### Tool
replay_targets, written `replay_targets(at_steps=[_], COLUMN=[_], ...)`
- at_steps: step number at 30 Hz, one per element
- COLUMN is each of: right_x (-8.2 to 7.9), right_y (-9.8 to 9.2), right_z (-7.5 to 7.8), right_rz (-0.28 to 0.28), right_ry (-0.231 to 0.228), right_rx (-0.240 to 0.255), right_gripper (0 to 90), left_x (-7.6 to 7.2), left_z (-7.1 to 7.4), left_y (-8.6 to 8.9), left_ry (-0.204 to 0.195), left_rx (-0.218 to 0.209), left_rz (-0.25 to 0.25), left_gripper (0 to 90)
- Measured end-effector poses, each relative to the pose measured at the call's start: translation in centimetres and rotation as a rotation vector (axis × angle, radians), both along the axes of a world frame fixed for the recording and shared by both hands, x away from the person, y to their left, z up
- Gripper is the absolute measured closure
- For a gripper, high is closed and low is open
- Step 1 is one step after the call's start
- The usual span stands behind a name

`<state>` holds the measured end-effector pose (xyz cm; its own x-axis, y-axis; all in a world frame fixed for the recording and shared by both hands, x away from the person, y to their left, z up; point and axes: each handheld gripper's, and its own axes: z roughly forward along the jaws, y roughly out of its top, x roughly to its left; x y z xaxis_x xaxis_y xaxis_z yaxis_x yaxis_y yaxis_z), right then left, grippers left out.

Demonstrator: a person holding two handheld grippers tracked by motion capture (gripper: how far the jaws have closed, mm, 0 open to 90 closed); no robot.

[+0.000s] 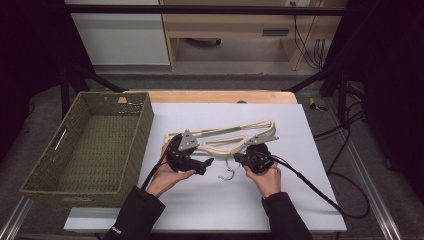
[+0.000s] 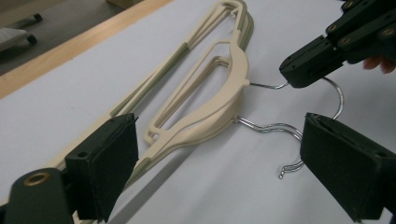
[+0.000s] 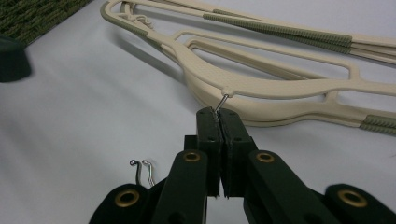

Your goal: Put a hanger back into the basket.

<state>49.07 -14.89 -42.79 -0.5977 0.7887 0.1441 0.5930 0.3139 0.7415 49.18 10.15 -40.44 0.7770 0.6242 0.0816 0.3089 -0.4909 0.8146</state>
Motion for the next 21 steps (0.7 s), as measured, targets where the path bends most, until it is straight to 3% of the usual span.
replay_targets(at_steps=[2,9,11,12,14,18,20,21], right_x=[0.0,-0.1,-0.1,-0.1,-0.2,-0.1,-0.2,-0.3], right_y=[0.0,0.0,0.1,0.1,0.1,-0.1,-0.1,0.0], right_z=[0.0,0.1,0.1,0.1,0.2,0.2,0.3,0.4], right_rz=[0.002,0.003,0.000,0.000,-0.007,0.006,0.008,-0.006], right_ry=[-0.003,0.000,-0.002,-0.002,0.001,-0.013,-0.015,-0.001], right_rx=[-0.001,-0.006,-0.010,-0.010,-0.003,-0.006,-0.007,-0.004], right_gripper=[88.7,88.8,88.8,88.8,88.8,88.9,88.8,88.9], left_x=[0.9,2.6,3.3,3.3,3.7,3.9,4.1,4.1], left_z=[-0.9,-2.4,-3.1,-3.1,-3.3,-3.5,-4.0,-4.0], left_y=[-1.0,-2.2,-2.9,-2.9,-3.3,-3.7,-4.3,-4.3], left_ry=[0.003,-0.009,-0.016,-0.016,-0.031,-0.038,-0.048,-0.048], left_rx=[0.033,0.067,0.111,0.111,0.155,0.168,0.200,0.200], left_rz=[-0.022,-0.029,-0.035,-0.035,-0.045,-0.055,-0.068,-0.068], left_gripper=[11.9,15.8,17.1,17.2,18.4,20.7,23.2,24.0])
